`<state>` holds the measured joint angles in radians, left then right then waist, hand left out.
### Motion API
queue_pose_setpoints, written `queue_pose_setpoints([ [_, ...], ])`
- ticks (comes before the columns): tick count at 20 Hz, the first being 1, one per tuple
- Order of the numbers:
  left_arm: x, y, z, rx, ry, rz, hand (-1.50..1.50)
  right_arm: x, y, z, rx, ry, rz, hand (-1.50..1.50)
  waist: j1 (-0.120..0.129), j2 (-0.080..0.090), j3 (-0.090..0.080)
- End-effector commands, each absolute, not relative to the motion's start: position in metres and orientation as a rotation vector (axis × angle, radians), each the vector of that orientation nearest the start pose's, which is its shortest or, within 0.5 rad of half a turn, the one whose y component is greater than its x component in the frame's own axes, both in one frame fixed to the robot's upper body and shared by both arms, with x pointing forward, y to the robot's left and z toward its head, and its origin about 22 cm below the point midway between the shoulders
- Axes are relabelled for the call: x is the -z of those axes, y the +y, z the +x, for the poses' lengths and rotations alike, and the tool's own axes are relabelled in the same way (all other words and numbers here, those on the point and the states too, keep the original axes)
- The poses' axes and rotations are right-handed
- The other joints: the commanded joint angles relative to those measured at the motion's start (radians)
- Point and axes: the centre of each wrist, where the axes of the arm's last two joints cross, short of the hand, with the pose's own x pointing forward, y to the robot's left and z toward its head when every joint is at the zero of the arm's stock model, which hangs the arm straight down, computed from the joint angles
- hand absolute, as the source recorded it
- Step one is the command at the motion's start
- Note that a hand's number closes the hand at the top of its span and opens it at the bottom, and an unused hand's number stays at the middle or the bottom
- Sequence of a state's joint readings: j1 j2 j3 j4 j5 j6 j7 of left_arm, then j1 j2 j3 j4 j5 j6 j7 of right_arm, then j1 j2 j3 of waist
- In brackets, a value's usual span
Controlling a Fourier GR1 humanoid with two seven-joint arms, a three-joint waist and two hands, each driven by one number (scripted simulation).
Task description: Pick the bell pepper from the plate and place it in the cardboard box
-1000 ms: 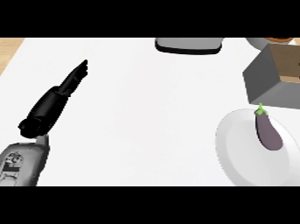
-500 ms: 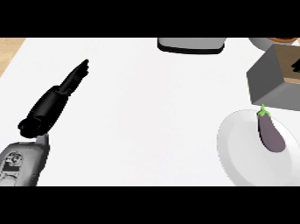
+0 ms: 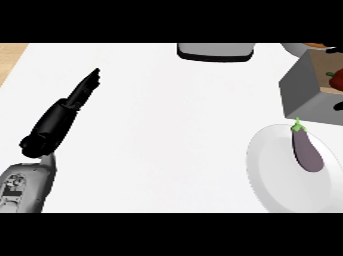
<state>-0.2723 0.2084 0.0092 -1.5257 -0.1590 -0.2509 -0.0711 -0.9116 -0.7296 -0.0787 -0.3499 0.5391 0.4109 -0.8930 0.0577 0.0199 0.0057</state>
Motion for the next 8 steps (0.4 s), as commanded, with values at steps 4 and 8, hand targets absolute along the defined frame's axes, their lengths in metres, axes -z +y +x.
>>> queue_pose_setpoints([
  [4,-0.074,0.245,0.304,0.574,-1.793,0.050,0.00,-0.146,-0.462,0.392,-0.562,-1.783,0.146,-1.50,0.004,0.006,0.000],
  [8,-0.072,0.249,0.302,0.569,-1.792,0.048,0.00,-0.165,-0.482,0.383,-0.447,-1.789,0.146,-1.50,0.015,0.015,0.002],
])
